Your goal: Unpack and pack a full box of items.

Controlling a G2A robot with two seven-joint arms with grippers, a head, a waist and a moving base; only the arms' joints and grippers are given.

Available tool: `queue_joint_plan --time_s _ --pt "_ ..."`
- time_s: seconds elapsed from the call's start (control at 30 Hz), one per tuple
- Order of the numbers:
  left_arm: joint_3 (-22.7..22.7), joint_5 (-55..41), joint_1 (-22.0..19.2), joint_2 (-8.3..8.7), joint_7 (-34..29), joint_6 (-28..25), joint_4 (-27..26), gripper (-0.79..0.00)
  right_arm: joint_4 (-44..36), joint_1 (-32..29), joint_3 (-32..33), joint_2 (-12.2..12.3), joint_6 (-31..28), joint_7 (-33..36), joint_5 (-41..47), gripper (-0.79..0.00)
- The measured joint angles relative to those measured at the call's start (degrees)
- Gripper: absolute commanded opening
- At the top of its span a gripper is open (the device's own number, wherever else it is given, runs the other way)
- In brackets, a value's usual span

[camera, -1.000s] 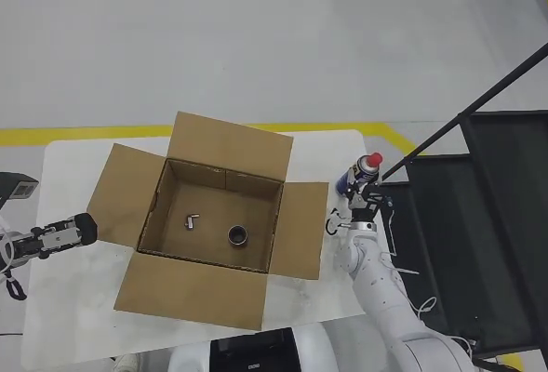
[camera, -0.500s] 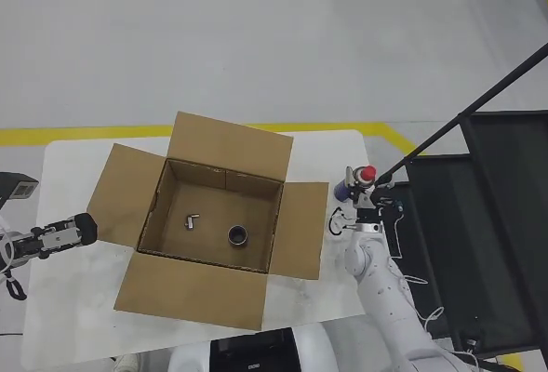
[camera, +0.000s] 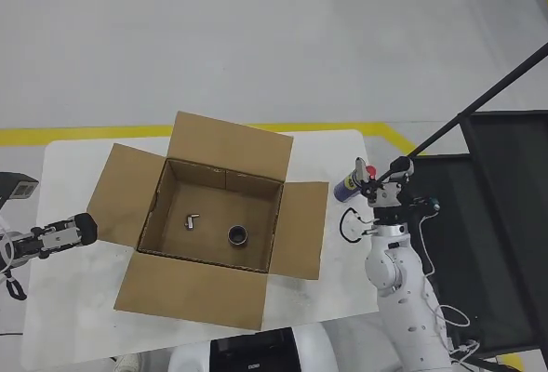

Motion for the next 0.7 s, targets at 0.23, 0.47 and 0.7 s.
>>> queue_joint_plan --time_s 0.23,0.47,0.7 --pt "0.00 0.00 0.00 0.00 0.00 0.00 0.00 0.000 -15.26 -2.06 -2.27 0.55 -2.12 23.30 4.35 0.000" --pt "0.00 0.00 0.00 0.00 0.00 0.00 0.00 0.000 -24.94 -0.66 -6.67 0.97 1.17 45.04 6.12 0.000" --pt "0.00 0.00 0.00 0.00 0.00 0.00 0.00 0.000 -23.79 1.65 -15.54 1.32 2.41 59.08 -4.28 0.000"
